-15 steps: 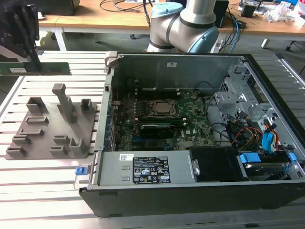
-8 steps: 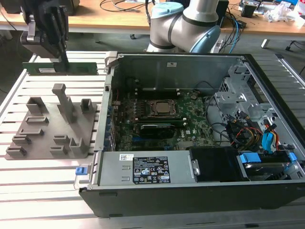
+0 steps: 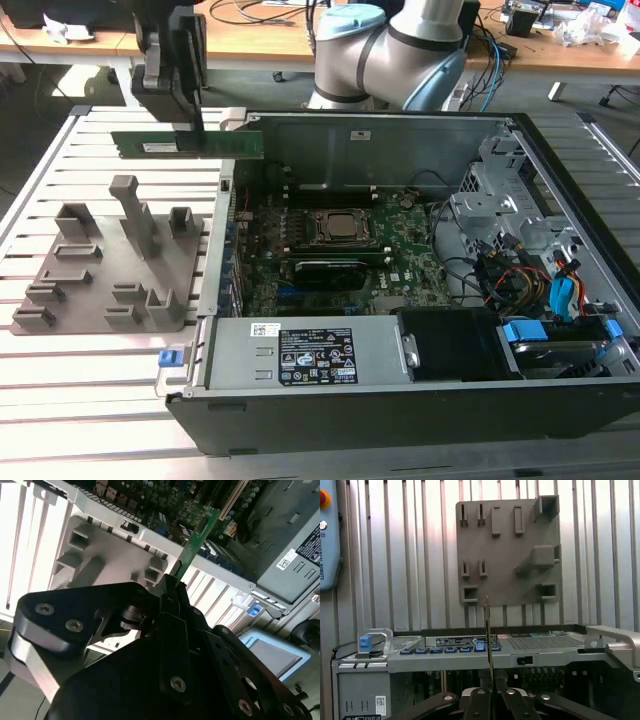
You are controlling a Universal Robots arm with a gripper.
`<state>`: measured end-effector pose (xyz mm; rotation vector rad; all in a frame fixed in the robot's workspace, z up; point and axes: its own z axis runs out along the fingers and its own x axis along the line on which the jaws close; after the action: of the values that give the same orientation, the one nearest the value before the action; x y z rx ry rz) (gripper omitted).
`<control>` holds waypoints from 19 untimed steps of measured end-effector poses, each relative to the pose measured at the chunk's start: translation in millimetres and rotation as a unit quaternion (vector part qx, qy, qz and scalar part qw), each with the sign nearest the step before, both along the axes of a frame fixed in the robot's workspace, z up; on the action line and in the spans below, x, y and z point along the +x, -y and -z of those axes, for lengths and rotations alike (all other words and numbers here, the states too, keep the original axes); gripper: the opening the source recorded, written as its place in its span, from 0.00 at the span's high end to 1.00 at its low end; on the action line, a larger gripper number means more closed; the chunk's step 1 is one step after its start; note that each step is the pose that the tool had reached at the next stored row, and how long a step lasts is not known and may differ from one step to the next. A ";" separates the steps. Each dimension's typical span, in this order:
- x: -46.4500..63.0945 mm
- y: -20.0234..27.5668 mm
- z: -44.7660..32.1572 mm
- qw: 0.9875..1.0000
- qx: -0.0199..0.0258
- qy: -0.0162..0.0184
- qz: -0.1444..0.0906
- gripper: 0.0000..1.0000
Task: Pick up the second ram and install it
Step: 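Pick up the second ram and move it above second insertion slot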
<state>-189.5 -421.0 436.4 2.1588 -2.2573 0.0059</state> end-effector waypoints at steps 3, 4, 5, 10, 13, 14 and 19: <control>17.3 0.0 0.0 1.000 0.000 -0.001 0.000 0.86; 24.9 0.0 0.0 1.000 0.000 -0.002 0.000 0.86; 30.6 0.0 0.0 1.000 0.000 -0.002 0.000 0.86; 60.6 0.0 -0.1 1.000 0.000 -0.004 0.000 0.86; 78.3 0.0 0.0 1.000 0.000 -0.004 0.000 0.86; 84.8 0.0 0.0 1.000 0.000 -0.005 0.000 0.86; 104.5 0.0 0.0 1.000 0.000 -0.006 0.000 0.86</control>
<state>-85.1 -421.0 436.4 2.1527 -2.2503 -0.0065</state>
